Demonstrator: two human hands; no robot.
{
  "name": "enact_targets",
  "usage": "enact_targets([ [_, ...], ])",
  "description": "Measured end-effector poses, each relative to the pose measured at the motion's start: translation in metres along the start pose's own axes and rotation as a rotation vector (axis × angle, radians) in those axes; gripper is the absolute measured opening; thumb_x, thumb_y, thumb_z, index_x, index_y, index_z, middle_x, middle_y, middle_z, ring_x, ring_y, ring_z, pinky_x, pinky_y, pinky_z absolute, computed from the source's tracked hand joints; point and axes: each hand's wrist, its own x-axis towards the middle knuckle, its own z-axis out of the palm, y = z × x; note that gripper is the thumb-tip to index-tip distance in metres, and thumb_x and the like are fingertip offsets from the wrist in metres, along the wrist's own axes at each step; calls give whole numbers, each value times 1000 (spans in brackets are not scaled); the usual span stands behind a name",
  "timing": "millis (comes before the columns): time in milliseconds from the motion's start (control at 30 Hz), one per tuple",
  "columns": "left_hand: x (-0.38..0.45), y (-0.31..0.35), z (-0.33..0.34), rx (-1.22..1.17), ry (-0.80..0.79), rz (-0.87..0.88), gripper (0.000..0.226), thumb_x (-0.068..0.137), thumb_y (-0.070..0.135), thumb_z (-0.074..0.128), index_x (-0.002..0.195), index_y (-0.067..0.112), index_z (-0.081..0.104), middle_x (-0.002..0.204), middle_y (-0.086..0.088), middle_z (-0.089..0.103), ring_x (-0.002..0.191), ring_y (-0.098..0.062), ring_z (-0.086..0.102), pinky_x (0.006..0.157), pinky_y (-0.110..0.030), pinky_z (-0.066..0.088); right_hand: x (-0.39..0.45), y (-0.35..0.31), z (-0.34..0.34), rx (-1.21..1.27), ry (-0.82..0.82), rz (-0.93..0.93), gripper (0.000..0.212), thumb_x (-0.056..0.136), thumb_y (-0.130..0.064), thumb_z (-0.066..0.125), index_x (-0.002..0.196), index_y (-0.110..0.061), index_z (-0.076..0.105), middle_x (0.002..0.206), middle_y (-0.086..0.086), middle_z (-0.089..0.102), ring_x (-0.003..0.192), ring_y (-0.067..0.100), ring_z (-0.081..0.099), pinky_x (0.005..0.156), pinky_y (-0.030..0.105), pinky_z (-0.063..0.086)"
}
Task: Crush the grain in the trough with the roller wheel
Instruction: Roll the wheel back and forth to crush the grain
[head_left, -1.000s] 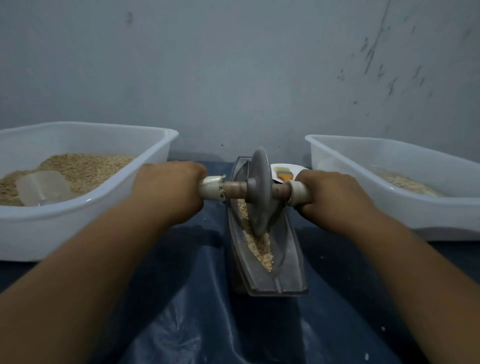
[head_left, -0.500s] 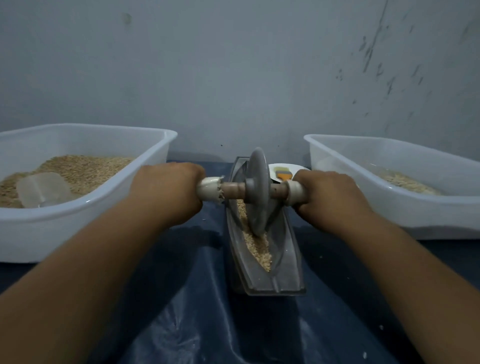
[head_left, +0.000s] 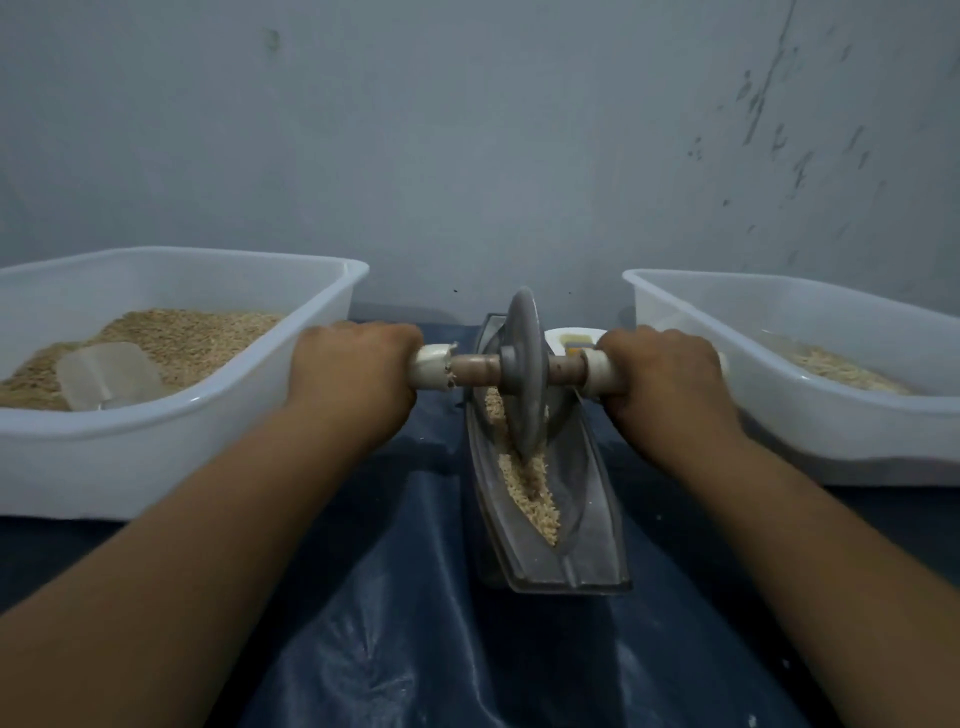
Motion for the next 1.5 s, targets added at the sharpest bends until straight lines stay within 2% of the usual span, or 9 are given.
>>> enact_targets([
  [167,4,-4,10,-4,-30,-11,10,84,26,57,84,29,49,85,4,61,78,-23,56,66,-30,34,5,1,9,-25,86,-11,19,78,-23,70,95,-24,61,88,3,62,83,30,55,69,32,21],
  [333,5,-11,-31,-135,-414,53,18,72,24,68,75,32,52,80,8,61,75,-14,59,63,-28,44,4,13,-42,200,-514,25,19,73,-23,71,78,-27,53,80,-5,63,77,20,61,67,35,48],
  [467,-1,-9,-47,-119,-462,89,18,70,26,71,80,33,58,76,10,62,70,-8,58,59,-26,43,-10,20,-66,237,-703,15,22,70,-30,77,81,-33,59,80,-8,65,75,11,62,71,34,51],
  [800,39,3,-3,-31,-198,-36,14,78,21,59,88,31,56,90,4,64,89,-22,62,72,-30,40,37,16,1,112,-390,59,29,75,-23,68,67,-31,41,77,-7,52,74,20,52,61,27,36],
  [1000,54,5,9,15,-87,-10,16,79,24,62,83,32,48,91,4,64,92,-23,62,75,-32,37,49,20,18,120,-262,45,32,76,-26,71,102,-37,54,96,-6,58,89,22,59,68,29,40],
  [1133,57,-2,-11,-82,-461,33,22,73,24,75,88,31,60,86,5,64,78,-17,61,67,-28,43,50,22,-12,122,-588,-19,25,74,-33,79,76,-31,54,82,-6,67,75,16,63,64,29,45],
  [1300,52,-2,-27,-102,-830,98,27,67,25,83,89,23,68,81,0,70,74,-17,67,61,-24,49,45,20,-42,151,-1042,2,29,67,-40,86,87,-33,66,74,-8,74,63,7,70,57,22,50],
  [1433,53,0,-14,-123,-559,35,24,71,25,77,74,33,54,74,9,59,71,-15,58,63,-26,40,50,16,-22,89,-719,-23,26,71,-38,82,82,-32,59,81,-5,67,79,17,65,74,34,53],
  [1500,49,1,2,-89,-322,-17,17,76,24,67,77,33,52,76,7,56,74,-18,55,66,-28,39,50,12,-7,64,-423,-15,25,74,-33,76,76,-31,51,79,-7,62,77,20,59,65,31,44],
])
